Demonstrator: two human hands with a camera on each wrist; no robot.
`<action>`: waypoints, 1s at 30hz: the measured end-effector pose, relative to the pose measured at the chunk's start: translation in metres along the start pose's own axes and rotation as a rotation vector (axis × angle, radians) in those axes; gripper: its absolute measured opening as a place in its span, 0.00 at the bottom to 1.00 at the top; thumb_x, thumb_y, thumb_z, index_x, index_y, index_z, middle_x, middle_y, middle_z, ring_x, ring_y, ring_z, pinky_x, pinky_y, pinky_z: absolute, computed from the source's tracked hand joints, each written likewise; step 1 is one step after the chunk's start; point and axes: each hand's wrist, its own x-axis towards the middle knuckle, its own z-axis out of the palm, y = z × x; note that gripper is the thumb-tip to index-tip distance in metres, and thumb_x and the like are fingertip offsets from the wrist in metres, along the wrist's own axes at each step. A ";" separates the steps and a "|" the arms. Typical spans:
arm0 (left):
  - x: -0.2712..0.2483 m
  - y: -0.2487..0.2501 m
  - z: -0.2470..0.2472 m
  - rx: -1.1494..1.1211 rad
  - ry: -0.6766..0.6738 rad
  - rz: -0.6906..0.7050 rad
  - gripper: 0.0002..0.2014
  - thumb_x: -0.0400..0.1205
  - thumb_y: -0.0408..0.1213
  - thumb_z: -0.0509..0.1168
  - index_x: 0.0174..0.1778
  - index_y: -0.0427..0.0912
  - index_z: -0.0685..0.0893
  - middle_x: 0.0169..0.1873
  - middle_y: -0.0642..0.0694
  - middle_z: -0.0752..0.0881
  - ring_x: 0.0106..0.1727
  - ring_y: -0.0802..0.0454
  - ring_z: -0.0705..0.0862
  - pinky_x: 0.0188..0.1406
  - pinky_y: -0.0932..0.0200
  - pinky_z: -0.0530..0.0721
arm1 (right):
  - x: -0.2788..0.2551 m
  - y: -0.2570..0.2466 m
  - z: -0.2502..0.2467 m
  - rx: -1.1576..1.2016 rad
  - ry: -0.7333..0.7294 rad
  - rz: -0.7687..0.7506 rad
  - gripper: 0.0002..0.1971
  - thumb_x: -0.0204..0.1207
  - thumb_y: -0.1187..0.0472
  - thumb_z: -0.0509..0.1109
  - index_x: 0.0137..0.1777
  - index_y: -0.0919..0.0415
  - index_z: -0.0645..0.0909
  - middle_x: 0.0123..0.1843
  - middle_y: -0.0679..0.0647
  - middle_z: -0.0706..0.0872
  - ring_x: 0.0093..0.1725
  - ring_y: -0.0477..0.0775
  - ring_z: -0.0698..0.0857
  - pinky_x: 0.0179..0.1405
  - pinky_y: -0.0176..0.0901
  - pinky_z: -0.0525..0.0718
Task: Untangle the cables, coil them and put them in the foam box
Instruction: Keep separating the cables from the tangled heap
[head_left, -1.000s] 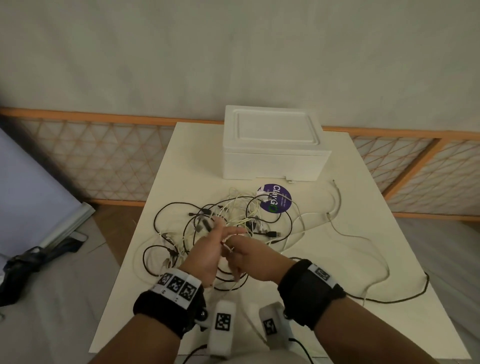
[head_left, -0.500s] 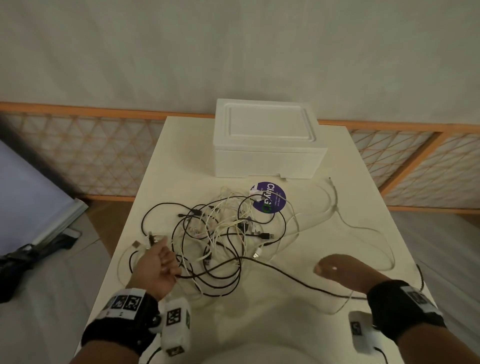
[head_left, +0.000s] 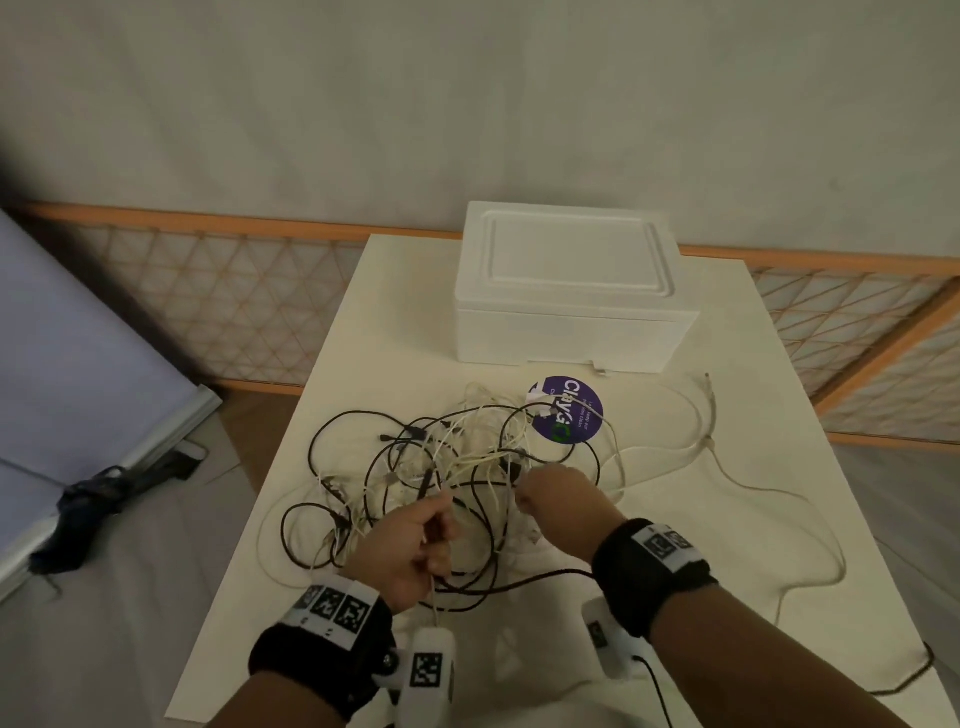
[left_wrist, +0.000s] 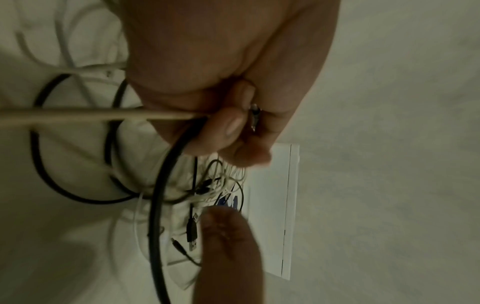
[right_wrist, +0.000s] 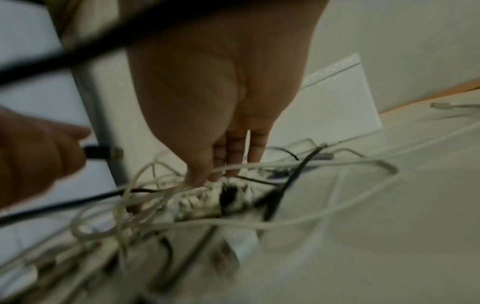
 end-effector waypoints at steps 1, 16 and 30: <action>0.000 0.001 0.003 0.041 0.003 0.002 0.16 0.84 0.41 0.61 0.32 0.38 0.78 0.27 0.43 0.84 0.13 0.58 0.59 0.12 0.67 0.62 | -0.001 -0.002 -0.010 0.149 0.056 -0.001 0.07 0.79 0.65 0.61 0.47 0.61 0.81 0.44 0.53 0.81 0.45 0.54 0.79 0.45 0.44 0.73; 0.021 0.006 0.048 0.020 0.019 0.114 0.09 0.83 0.36 0.64 0.45 0.38 0.88 0.40 0.46 0.91 0.13 0.55 0.69 0.15 0.64 0.71 | -0.036 -0.021 -0.066 0.361 0.160 0.055 0.05 0.75 0.54 0.70 0.41 0.55 0.81 0.39 0.45 0.84 0.40 0.45 0.83 0.42 0.41 0.83; 0.044 0.004 0.053 -0.020 0.173 0.098 0.12 0.79 0.28 0.68 0.28 0.35 0.88 0.34 0.42 0.91 0.12 0.56 0.68 0.16 0.64 0.67 | -0.043 -0.031 -0.084 -0.084 0.017 0.148 0.18 0.76 0.40 0.65 0.32 0.50 0.70 0.31 0.46 0.75 0.33 0.47 0.76 0.30 0.40 0.71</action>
